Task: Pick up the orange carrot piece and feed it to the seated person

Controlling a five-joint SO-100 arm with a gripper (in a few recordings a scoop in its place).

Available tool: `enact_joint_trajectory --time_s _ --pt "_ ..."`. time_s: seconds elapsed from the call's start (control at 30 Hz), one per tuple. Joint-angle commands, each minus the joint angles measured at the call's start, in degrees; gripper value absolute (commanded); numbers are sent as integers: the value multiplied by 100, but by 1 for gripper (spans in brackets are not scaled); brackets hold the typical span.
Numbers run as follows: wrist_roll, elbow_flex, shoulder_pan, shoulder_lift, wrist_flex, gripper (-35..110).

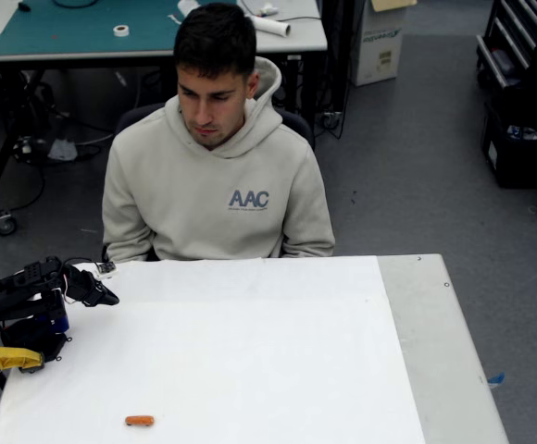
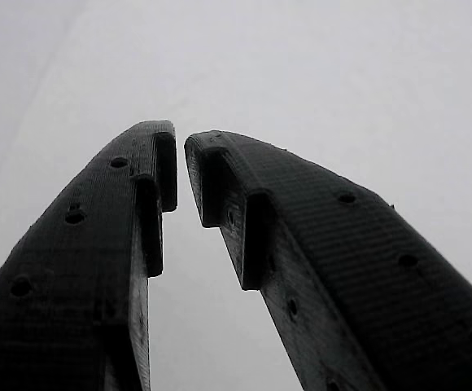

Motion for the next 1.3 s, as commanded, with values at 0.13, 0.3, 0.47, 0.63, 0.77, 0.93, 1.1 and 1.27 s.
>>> enact_joint_trajectory --time_s 0.13,0.3,0.47,0.63,0.77,0.93,1.1,1.27 --pt "-114 -378 -967 132 132 -2" --pt "-114 -369 -949 167 62 -2" --pt "-114 -369 -1151 176 53 -2" --pt "-114 -369 -1283 123 53 -2" --pt "-114 -369 -1283 132 53 -2" --pt "-114 -369 -1274 141 53 -2" --pt "-114 -378 -1274 141 53 -2" --pt "-114 -378 -1274 141 53 -2"
